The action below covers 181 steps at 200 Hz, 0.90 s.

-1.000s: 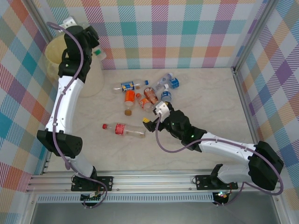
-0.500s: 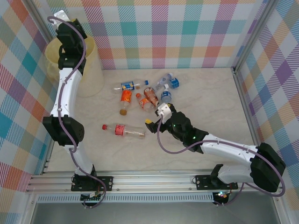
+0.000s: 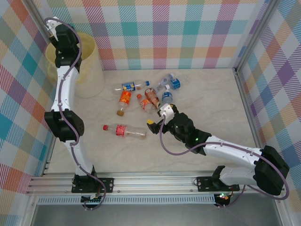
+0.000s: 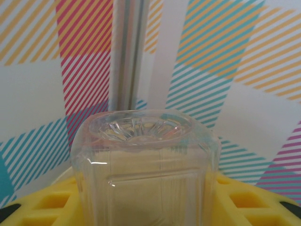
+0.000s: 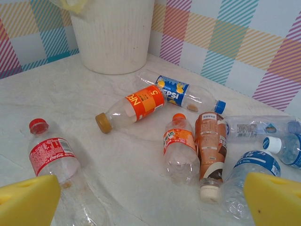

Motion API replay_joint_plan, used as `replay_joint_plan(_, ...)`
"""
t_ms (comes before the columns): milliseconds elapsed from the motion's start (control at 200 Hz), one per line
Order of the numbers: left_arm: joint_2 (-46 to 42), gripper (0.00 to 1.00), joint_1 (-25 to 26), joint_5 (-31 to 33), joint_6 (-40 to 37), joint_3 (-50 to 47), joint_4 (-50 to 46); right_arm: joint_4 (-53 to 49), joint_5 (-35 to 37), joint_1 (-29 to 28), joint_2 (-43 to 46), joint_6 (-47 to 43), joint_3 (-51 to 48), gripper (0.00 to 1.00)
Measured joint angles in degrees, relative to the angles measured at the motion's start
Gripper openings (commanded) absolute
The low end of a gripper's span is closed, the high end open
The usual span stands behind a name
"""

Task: Put the plastic bottles in the bin

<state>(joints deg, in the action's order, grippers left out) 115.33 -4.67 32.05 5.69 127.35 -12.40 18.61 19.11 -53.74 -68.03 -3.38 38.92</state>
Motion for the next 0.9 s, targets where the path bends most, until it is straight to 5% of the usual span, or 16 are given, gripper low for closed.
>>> replay_joint_plan(95,0.13,0.77,-0.48,-0.94,2.49,0.13,-3.72,-0.35,-0.02,0.00,0.00,0.15,0.00,1.00)
replay_joint_plan(295,0.11,1.00,-0.68,-4.42,8.04,2.86,-10.91,-2.99,0.72,0.02,-0.07,3.67,0.35,1.00)
replay_joint_plan(905,-11.26,1.00,1.73,-10.43,22.86,1.57,-27.17,-5.79,4.90,1.22,-1.38,15.19,2.14,1.00)
